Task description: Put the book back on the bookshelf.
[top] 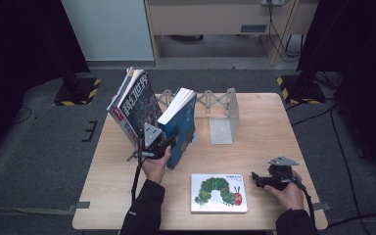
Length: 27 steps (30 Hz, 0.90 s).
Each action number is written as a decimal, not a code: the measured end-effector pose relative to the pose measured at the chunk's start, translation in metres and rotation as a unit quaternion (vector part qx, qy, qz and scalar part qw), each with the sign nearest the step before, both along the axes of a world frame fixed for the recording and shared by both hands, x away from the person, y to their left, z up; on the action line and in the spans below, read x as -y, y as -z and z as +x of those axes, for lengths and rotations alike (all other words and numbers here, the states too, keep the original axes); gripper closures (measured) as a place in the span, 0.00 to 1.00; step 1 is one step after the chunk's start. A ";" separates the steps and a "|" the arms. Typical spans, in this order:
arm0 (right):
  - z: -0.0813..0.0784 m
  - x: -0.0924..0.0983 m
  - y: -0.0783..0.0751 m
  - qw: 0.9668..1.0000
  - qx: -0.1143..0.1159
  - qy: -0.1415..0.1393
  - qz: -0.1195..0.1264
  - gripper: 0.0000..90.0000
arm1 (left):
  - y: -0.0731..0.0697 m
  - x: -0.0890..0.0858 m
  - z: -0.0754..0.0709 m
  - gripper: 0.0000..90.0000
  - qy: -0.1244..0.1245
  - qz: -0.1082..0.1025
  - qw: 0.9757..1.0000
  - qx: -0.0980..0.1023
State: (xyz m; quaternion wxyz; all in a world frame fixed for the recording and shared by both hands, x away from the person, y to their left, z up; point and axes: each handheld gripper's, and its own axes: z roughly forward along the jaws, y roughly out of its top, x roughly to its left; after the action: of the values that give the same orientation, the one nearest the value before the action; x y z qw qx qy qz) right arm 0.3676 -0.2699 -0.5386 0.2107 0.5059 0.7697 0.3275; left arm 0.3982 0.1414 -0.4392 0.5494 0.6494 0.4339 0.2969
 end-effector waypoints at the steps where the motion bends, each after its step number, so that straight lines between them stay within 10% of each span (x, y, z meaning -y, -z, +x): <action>1: 0.000 0.000 0.000 1.000 0.000 0.000 0.000 0.09 | 0.001 0.001 -0.001 0.65 0.003 -0.005 1.000 -0.001; 27: 0.001 -0.001 0.001 1.000 0.001 -0.002 -0.002 0.07 | 0.012 0.027 0.006 0.62 -0.007 -0.033 0.999 0.012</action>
State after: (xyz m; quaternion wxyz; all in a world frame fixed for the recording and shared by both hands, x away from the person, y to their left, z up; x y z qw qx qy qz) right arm 0.3684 -0.2690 -0.5391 0.2117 0.5039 0.7708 0.3272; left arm 0.4037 0.1140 -0.4510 0.5739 0.6240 0.4413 0.2941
